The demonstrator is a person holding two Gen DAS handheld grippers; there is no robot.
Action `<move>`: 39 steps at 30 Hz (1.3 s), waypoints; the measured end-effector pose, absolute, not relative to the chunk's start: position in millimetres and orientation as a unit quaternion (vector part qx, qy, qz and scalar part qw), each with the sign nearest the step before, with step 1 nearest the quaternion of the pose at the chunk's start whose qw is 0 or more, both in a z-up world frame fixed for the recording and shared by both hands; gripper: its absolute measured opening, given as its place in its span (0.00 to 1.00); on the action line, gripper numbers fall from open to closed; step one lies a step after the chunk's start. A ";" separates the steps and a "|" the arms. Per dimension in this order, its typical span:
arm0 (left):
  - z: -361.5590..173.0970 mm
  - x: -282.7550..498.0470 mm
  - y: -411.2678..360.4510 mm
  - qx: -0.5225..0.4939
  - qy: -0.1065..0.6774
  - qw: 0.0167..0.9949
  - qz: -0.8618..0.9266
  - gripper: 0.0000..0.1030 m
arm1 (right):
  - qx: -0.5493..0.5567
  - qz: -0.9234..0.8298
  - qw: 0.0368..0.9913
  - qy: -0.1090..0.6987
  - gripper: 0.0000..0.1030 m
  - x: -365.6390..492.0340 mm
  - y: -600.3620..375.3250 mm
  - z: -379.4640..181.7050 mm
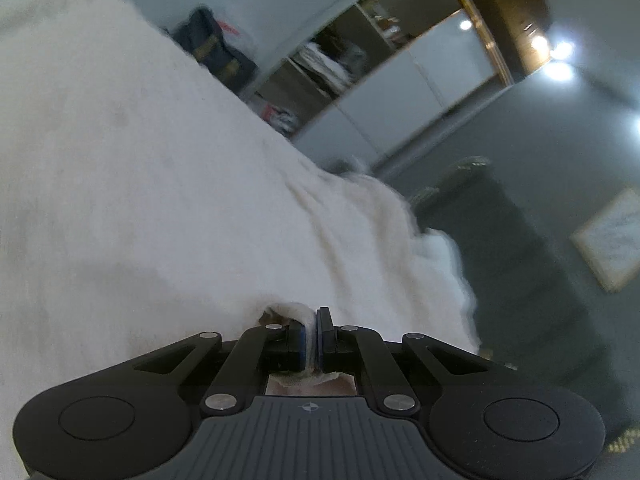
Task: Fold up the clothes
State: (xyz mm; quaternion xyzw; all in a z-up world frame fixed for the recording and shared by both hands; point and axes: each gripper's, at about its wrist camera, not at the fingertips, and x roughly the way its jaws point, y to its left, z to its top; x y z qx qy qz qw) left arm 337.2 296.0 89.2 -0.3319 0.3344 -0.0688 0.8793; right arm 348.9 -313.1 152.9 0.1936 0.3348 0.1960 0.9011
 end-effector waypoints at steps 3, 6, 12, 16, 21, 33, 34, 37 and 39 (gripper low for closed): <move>45.2 403.1 300.2 -0.314 0.413 0.855 0.019 0.53 | 0.194 0.146 0.893 0.379 0.26 433.2 -290.0 116.0; 15.0 392.0 285.6 -0.294 0.421 0.858 0.010 0.54 | 0.172 0.112 0.890 0.407 0.28 442.0 -270.8 70.3; -10.3 243.1 269.0 -0.306 0.352 0.885 -0.012 0.77 | 0.181 0.124 0.916 0.336 0.50 298.5 -313.0 33.8; -28.0 176.3 248.1 -0.326 0.319 0.889 0.035 0.77 | 0.236 0.097 0.919 0.300 0.56 210.9 -344.5 15.8; -30.1 166.1 208.6 -0.335 0.246 0.908 0.056 0.79 | 0.289 0.050 0.930 0.221 0.63 160.7 -344.7 -7.5; -24.1 168.0 161.0 -0.265 0.235 0.934 0.058 0.79 | 0.156 0.075 0.951 0.255 0.57 193.7 -274.8 -10.0; -27.1 166.5 162.8 -0.270 0.240 0.931 0.061 0.79 | 0.147 0.075 0.950 0.265 0.51 195.1 -271.4 -12.5; -38.3 164.3 171.4 -0.301 0.258 0.915 0.073 0.79 | 0.123 0.082 0.942 0.301 0.20 202.3 -263.9 -22.1; -43.6 167.8 172.7 -0.303 0.262 0.913 0.077 0.78 | 0.124 0.082 0.937 0.316 0.08 200.6 -262.6 -23.5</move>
